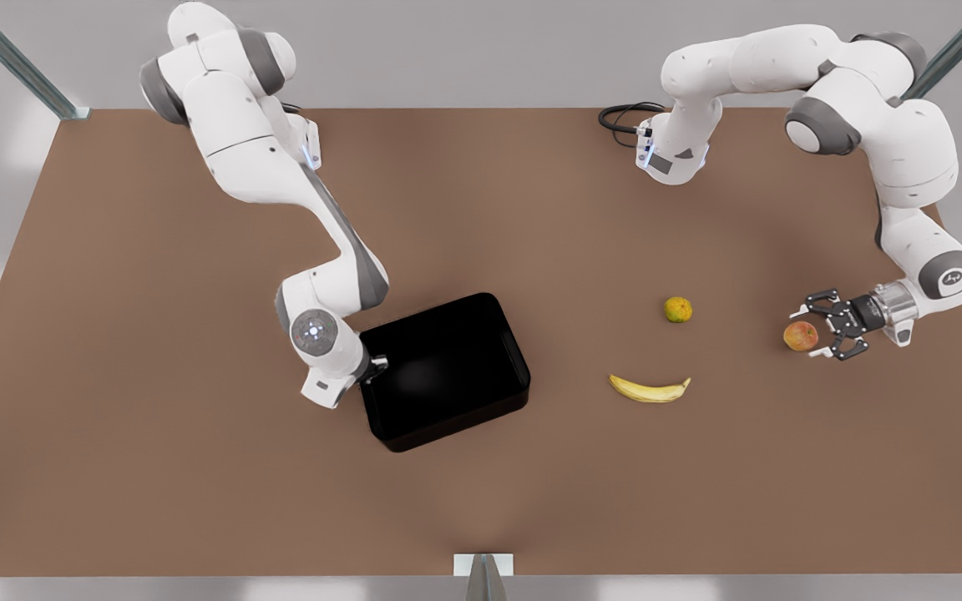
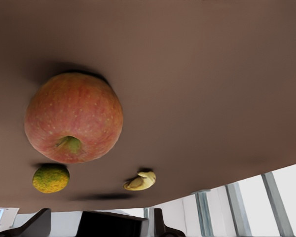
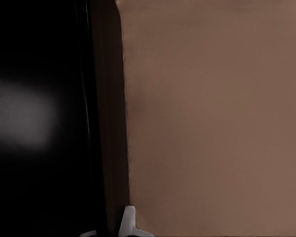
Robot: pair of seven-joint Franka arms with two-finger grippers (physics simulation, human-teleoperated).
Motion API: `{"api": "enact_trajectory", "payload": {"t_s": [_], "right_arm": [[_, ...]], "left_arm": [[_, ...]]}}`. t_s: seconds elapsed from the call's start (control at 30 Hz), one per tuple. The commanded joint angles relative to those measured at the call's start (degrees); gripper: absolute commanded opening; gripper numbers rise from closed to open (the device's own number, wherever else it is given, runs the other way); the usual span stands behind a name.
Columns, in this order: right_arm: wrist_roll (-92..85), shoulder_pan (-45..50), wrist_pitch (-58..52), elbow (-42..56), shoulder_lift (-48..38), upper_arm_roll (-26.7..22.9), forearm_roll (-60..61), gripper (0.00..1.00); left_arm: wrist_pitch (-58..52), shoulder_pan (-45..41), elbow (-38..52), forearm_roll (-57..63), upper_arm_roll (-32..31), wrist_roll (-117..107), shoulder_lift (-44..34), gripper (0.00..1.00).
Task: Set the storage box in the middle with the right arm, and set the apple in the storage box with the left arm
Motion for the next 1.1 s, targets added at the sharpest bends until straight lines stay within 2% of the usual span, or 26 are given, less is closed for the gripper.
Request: {"api": "enact_trajectory", "payload": {"t_s": [0.0, 0.3, 0.33, 0.37, 0.57, 0.7, 0.77, 0.8, 0.83, 0.87, 0.9, 0.97, 1.07], "right_arm": [[-0.01, 0.41, -0.01, 1.69, 1.43, 0.00, -0.05, 0.23], [-0.18, 2.87, 1.22, 9.96, 10.67, 1.41, -0.05, 0.24], [-0.09, 3.13, 1.22, 10.49, 11.11, 1.41, 0.21, 0.51], [-0.09, 3.13, 1.22, 10.58, 11.19, 1.32, 2.50, 1.00], [-0.36, 3.13, -0.36, 12.42, 10.32, 1.41, 2.58, 1.00], [-0.09, 3.05, -6.33, 13.22, 4.70, 0.97, 2.58, 1.00], [-0.01, 2.08, -20.11, 13.22, -5.31, -0.52, 3.64, 1.00], [-0.53, -0.20, -34.35, 13.04, -13.14, -4.83, 3.29, 1.00], [-0.80, -3.10, -43.24, 12.86, -18.15, -8.16, 3.11, 1.00], [-2.02, -3.19, -47.64, 13.04, -21.06, -13.18, 3.02, 1.00], [-3.08, -7.05, -48.35, 12.25, -25.53, -13.89, 0.65, 1.00], [-3.17, -8.82, -50.45, 8.56, -35.56, -14.06, -3.83, 1.00], [-3.00, -10.84, -52.74, 8.29, -39.96, -14.24, -3.92, 1.00]], "left_arm": [[0.05, 0.00, 0.00, -0.07, -0.03, 0.00, 0.12, 1.00], [0.05, 0.96, 0.35, -0.77, -0.12, 0.44, 3.20, 1.00], [-0.04, 0.96, 0.35, -0.24, -0.12, 1.75, 3.29, 1.00], [-0.12, 0.96, 0.00, 0.02, -0.12, 3.95, 3.64, 1.00], [0.05, 2.10, 0.35, -0.51, -0.12, 3.95, 4.61, 1.00], [0.23, 2.63, 0.35, -0.86, -0.21, 4.04, 6.10, 1.00], [0.67, 2.90, 0.35, -0.86, -0.39, 3.95, 6.37, 1.00], [0.93, 2.90, 0.35, -0.95, -0.47, 3.95, 6.45, 1.00], [1.02, 2.90, 0.35, -1.12, -0.47, 3.87, 6.63, 1.00], [1.28, 2.90, 0.35, -1.12, -0.56, 3.87, 6.63, 1.00], [1.28, 2.90, 0.35, -1.12, -0.56, 3.87, 6.63, 1.00], [1.28, 2.90, 0.35, -1.12, -0.56, 3.87, 6.63, 1.00], [2.60, 2.90, 0.35, -1.12, -0.74, 3.69, 6.63, 1.00]]}}
